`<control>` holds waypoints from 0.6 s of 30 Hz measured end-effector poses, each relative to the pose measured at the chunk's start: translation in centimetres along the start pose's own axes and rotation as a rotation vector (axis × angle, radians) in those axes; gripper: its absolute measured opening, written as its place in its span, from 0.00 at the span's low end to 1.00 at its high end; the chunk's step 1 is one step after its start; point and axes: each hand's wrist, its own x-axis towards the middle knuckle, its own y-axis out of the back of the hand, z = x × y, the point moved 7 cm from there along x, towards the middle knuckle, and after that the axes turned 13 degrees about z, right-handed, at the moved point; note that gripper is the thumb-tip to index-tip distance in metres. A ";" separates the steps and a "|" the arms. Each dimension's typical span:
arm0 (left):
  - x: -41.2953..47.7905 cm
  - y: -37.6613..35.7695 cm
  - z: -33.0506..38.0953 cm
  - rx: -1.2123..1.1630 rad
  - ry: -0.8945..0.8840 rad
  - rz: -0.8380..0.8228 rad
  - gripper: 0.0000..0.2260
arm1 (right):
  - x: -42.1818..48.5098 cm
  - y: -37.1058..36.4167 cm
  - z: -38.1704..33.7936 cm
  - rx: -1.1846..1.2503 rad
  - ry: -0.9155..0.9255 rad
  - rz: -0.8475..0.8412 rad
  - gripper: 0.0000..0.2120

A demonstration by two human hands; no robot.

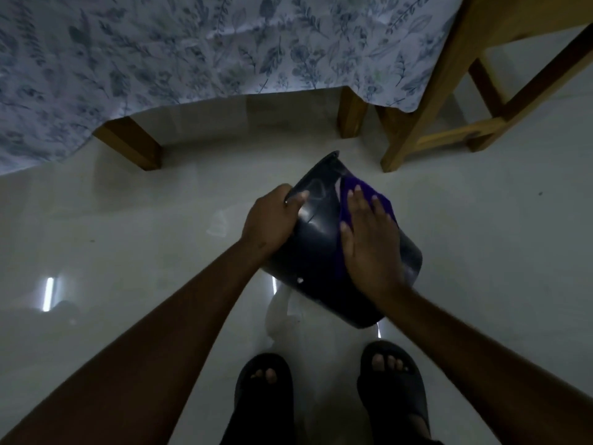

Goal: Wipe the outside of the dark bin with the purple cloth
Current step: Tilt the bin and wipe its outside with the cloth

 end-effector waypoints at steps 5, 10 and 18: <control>2.1 -1.4 2.9 0.015 -0.040 -0.024 0.14 | -2.5 -0.1 -2.2 -0.066 0.136 0.009 0.28; 2.3 -1.3 2.0 -0.004 -0.019 -0.030 0.16 | 5.7 0.5 2.2 0.170 -0.188 0.012 0.25; 2.6 -1.8 2.3 0.006 -0.001 -0.015 0.15 | 0.8 -0.2 -1.3 -0.043 0.120 0.022 0.27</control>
